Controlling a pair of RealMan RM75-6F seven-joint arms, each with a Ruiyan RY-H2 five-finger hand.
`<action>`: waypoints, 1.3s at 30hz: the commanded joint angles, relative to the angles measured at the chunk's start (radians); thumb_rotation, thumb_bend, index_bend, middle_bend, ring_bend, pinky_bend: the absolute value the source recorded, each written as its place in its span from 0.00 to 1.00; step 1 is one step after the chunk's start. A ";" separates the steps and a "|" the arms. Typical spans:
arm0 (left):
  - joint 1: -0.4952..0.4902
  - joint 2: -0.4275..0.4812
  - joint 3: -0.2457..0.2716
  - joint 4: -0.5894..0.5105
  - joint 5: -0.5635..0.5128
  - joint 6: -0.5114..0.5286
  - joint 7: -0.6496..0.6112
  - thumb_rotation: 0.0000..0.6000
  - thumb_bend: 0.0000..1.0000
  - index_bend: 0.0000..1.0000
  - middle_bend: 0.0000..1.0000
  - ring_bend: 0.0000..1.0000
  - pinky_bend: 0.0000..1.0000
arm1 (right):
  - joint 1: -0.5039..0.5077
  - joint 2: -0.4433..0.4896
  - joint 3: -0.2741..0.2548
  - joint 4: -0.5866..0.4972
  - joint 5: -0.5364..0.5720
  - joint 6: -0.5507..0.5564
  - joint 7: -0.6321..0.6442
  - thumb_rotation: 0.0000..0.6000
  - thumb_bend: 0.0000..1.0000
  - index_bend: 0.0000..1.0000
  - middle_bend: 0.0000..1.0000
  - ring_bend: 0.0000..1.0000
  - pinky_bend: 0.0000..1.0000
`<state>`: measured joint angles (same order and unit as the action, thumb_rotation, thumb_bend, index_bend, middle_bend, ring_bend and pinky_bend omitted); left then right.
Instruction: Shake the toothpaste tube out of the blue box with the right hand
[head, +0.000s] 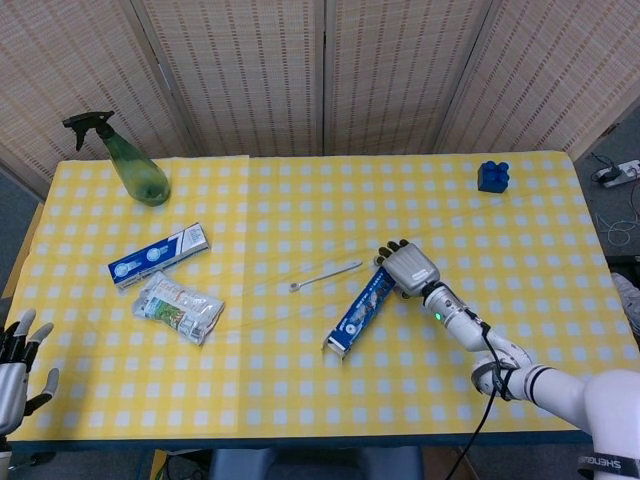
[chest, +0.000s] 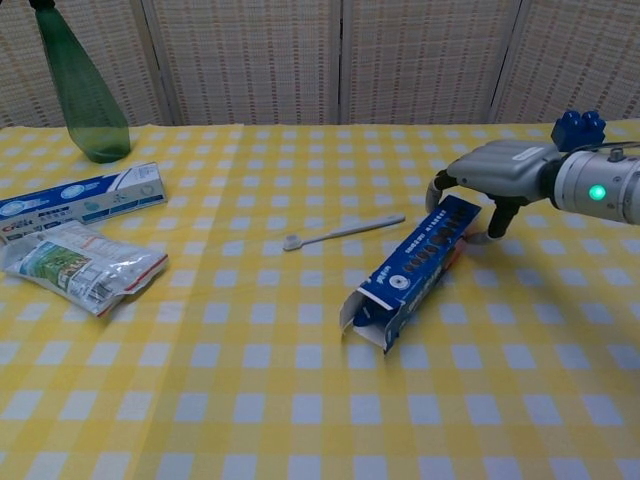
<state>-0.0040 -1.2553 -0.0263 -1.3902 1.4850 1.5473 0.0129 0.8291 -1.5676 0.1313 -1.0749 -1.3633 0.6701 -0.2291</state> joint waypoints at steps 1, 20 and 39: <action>0.001 -0.002 0.000 0.004 -0.001 -0.001 -0.003 1.00 0.43 0.19 0.00 0.00 0.00 | 0.005 -0.012 -0.001 0.018 0.014 -0.003 -0.002 1.00 0.27 0.35 0.25 0.16 0.24; 0.003 -0.011 0.002 0.018 0.004 -0.003 -0.017 1.00 0.43 0.19 0.00 0.00 0.00 | -0.042 0.123 0.053 -0.163 -0.057 0.274 0.067 1.00 0.30 0.56 0.39 0.24 0.27; 0.004 -0.016 0.003 0.026 0.007 -0.005 -0.025 1.00 0.43 0.19 0.00 0.00 0.00 | 0.002 0.308 0.047 -0.286 0.019 0.219 -0.361 1.00 0.30 0.56 0.40 0.24 0.27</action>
<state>-0.0001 -1.2710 -0.0231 -1.3645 1.4921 1.5424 -0.0121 0.8292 -1.2734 0.1707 -1.3507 -1.3583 0.8846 -0.5756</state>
